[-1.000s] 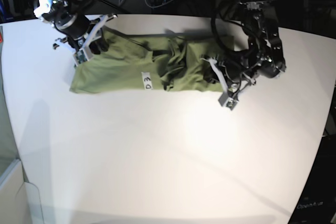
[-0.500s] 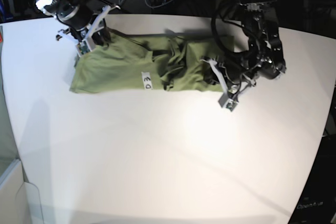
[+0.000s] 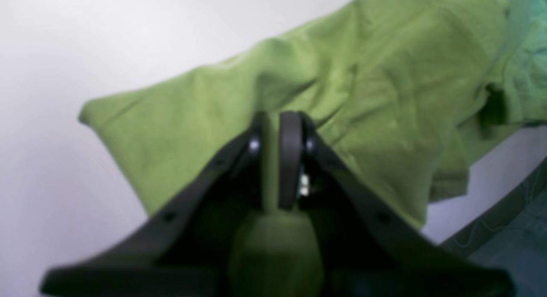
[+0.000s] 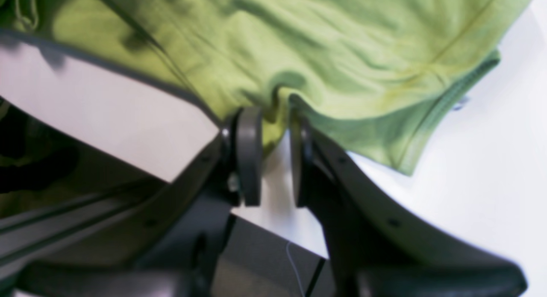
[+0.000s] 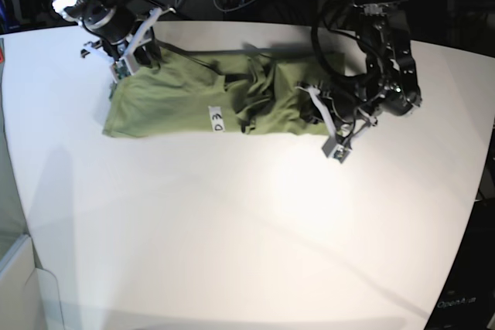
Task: Fold the T-shirt properly
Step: 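Adjust the right gripper on the shirt edge while the left gripper holds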
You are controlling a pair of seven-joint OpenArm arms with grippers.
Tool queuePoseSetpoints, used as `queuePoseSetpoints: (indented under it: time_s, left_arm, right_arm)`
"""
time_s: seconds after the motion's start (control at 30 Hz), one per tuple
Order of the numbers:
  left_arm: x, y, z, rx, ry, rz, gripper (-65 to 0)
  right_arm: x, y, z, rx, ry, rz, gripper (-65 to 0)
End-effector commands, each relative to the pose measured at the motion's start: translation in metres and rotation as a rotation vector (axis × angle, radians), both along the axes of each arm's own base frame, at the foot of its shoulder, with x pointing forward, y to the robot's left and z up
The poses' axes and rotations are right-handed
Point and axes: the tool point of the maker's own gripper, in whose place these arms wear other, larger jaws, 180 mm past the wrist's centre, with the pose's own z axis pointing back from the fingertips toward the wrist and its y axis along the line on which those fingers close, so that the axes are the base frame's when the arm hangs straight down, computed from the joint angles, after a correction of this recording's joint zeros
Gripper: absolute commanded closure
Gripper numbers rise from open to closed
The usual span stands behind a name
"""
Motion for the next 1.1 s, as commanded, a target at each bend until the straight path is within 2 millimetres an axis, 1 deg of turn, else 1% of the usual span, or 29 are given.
queuePoseSetpoints:
  time_s: [0.0,0.13,0.2,0.23,0.43,0.5,0.83,0.9,1.0,1.07]
  left_arm:
    - [0.009,-0.003,0.010,-0.020,-0.039,0.004,-4.3]
    - [0.009,-0.002,0.010,-0.018,-0.039,0.004,-4.3]
    - [0.009,-0.002,0.010,-0.014,-0.039,0.004,-4.4]
    - [0.010,-0.002,0.011,-0.018,-0.042,0.004,-4.5]
    - [0.011,-0.003,0.011,-0.020,-0.043,0.004,-4.5]
    - [0.011,-0.003,0.012,-0.021,-0.045,0.004,-4.5]
    - [0.011,-0.004,0.012,-0.024,-0.045,0.005,-4.5]
    - [0.011,-0.004,0.012,-0.026,-0.045,0.006,-4.5]
    - [0.011,-0.004,0.012,-0.026,-0.045,0.006,-4.5]
    - [0.011,-0.004,0.012,-0.026,-0.045,0.006,-4.5]
  right_arm:
    - [0.004,0.002,0.007,0.019,-0.032,-0.001,-12.9]
    - [0.003,0.000,0.005,0.016,-0.027,-0.004,-12.9]
    - [0.003,-0.006,0.005,0.006,-0.025,-0.019,-13.3]
    - [0.003,-0.009,0.005,0.001,-0.025,-0.027,-14.7]
    - [0.003,-0.011,0.005,-0.001,-0.025,-0.033,-34.0]
    - [0.002,-0.011,0.005,0.000,-0.024,-0.032,-36.0]
    - [0.003,-0.003,0.004,0.021,-0.024,-0.036,-36.0]
    - [0.001,-0.002,0.000,0.027,-0.012,-0.040,-36.0]
    - [-0.005,-0.002,-0.013,0.041,0.028,-0.047,-36.0]
    - [-0.008,-0.002,-0.017,0.046,0.042,-0.050,-36.0]
